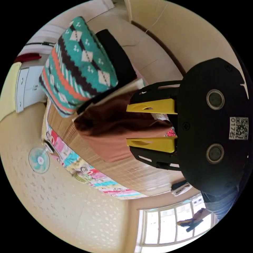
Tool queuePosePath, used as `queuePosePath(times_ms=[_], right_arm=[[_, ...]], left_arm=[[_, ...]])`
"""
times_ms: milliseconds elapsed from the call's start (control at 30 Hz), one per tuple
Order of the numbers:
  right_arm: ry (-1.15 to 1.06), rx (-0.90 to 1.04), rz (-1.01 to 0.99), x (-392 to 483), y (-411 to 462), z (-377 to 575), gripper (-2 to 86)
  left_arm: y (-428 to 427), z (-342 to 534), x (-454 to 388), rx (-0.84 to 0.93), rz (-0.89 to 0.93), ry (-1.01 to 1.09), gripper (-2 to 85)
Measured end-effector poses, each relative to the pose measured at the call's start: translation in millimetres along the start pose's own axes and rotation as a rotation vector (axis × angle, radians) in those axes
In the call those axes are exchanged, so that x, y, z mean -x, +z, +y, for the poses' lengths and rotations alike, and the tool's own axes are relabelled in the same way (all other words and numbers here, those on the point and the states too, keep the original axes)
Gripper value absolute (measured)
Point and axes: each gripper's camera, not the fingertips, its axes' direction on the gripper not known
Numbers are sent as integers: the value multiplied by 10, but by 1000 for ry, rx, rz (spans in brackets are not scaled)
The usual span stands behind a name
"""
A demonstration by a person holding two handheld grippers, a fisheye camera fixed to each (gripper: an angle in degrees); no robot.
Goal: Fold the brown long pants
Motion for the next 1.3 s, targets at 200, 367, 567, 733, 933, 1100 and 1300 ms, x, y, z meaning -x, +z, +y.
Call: queuePosePath(times_ms=[200, 367, 567, 733, 933, 1100, 1300], right_arm=[[139, 113, -31, -496, 301, -47, 131], [199, 71, -55, -533, 150, 53, 64], [-58, -18, -453, -45, -327, 156, 32], [-287, -139, -867, 709, -701, 247, 24], [-627, -247, -1471, 1966, -1058, 257, 7], [-705, -191, -1292, 3120, -1178, 149, 5], [-742, 66, -935, 3795, -383, 208, 23]], left_arm=[[299, 13, 36, -2, 8, 14, -10], [497, 9, 97, 8, 31, 31, -10], [606, -49, 209, -5, 101, 97, -1], [777, -155, 264, 49, 183, 173, 68], [808, -209, 201, 89, 288, 297, 104], [697, -277, 286, 98, 238, 346, 113], [139, -403, 916, -19, 233, 217, 106]])
